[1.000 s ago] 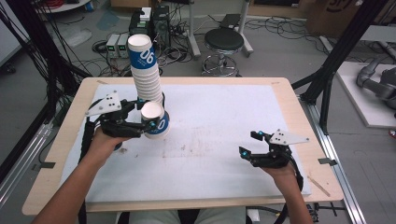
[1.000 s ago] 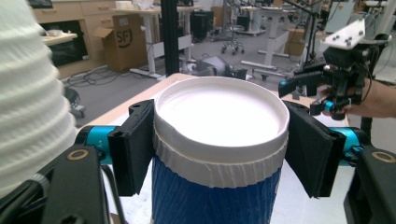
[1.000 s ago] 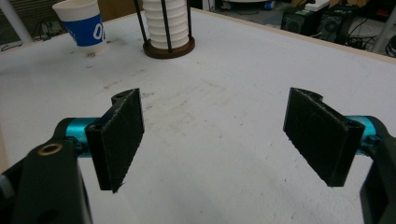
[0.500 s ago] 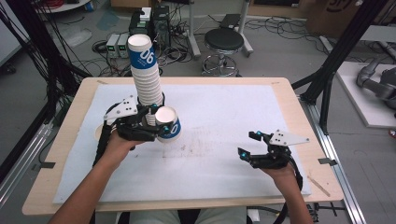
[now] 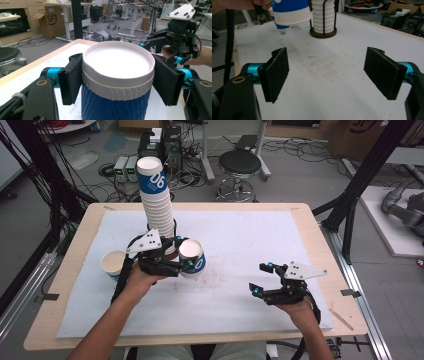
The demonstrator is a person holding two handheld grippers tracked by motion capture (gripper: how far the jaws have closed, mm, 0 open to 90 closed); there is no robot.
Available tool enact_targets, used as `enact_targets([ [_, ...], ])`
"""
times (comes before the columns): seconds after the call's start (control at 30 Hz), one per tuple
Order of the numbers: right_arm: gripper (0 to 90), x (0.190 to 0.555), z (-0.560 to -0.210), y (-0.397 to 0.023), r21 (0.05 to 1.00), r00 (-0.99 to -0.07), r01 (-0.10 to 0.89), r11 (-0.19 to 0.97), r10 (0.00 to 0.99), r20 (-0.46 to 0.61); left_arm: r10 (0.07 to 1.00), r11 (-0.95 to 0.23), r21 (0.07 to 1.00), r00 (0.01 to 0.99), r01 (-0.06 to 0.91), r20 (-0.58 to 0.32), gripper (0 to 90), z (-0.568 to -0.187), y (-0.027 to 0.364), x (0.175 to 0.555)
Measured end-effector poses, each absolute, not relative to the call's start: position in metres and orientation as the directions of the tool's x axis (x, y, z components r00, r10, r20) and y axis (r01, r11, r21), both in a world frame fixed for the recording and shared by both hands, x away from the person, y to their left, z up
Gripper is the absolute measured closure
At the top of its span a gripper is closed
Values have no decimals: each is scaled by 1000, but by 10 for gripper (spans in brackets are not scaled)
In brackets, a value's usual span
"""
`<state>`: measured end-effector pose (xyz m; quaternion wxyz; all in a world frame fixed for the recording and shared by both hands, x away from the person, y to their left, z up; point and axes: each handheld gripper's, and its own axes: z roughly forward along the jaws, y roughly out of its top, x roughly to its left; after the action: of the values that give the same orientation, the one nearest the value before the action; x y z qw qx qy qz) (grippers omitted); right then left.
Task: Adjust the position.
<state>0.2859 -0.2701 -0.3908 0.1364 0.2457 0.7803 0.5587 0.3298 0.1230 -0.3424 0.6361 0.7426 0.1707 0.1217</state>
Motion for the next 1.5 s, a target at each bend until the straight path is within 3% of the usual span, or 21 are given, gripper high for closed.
enact_targets([
  [0.77,201,296,-391,-215,936,-920,206,284,383,86,287,-122,987,956,101,-63,303,-351,90,323],
  [1.5,190,298,-394,-198,937,-950,180,299,301,86,147,-75,992,985,103,-91,307,-351,73,318],
])
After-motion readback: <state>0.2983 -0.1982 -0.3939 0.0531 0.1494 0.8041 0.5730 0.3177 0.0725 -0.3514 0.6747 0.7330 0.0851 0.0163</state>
